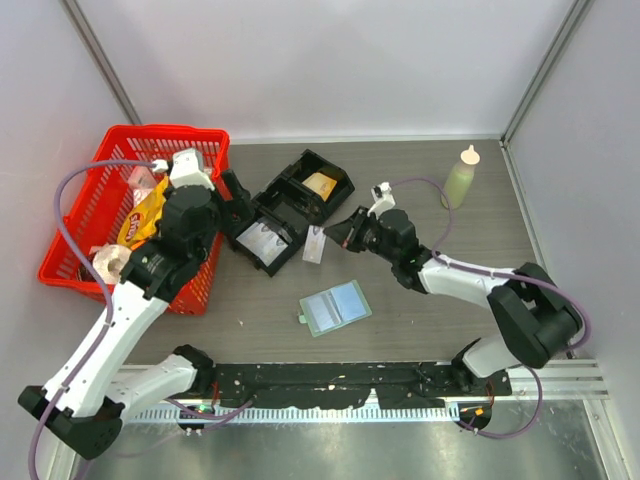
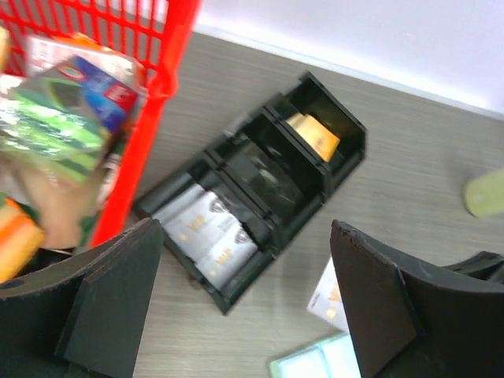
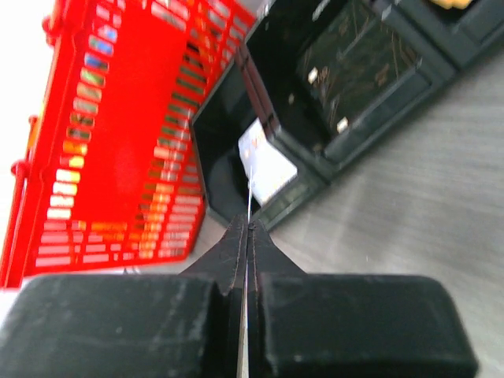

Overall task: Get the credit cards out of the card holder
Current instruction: Place the credit card in the storage box.

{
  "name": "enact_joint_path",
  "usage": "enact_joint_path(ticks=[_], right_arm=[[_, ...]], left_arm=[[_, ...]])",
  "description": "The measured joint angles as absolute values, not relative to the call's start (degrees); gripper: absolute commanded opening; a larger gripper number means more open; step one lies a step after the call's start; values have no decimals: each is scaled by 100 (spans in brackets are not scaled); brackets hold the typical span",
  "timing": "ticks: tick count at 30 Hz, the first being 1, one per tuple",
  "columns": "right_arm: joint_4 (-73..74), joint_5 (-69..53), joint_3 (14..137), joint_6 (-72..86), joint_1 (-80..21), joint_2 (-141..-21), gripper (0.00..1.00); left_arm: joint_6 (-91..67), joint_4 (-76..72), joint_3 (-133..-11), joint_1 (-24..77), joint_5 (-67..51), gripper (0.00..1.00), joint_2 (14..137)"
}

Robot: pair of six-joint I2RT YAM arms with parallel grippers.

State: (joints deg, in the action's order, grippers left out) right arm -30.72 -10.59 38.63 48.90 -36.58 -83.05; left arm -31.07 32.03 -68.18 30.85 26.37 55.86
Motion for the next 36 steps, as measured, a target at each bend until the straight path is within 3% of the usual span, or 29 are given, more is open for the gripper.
enact_joint_path(ticks=[2,12,25,36], right_arm=[[-3299,-722,4049,4976,-3730,-8565,1],[-4672,1170,5487,4969,-4707,-10567,1],[-5103,2694,6226,4484,-5651,-11828,2],[-5129,2969,5898,4167,-5806,-11854,36]], left_arm=[[-2902,3002,-6530,3072,2919,100,5339],[-2016,1555,-4875,3022,4095,99,3734],[-1505,698,-4628,2980,4630,99,3282],[-1452,624,-4615,2950,4582,100,3409]])
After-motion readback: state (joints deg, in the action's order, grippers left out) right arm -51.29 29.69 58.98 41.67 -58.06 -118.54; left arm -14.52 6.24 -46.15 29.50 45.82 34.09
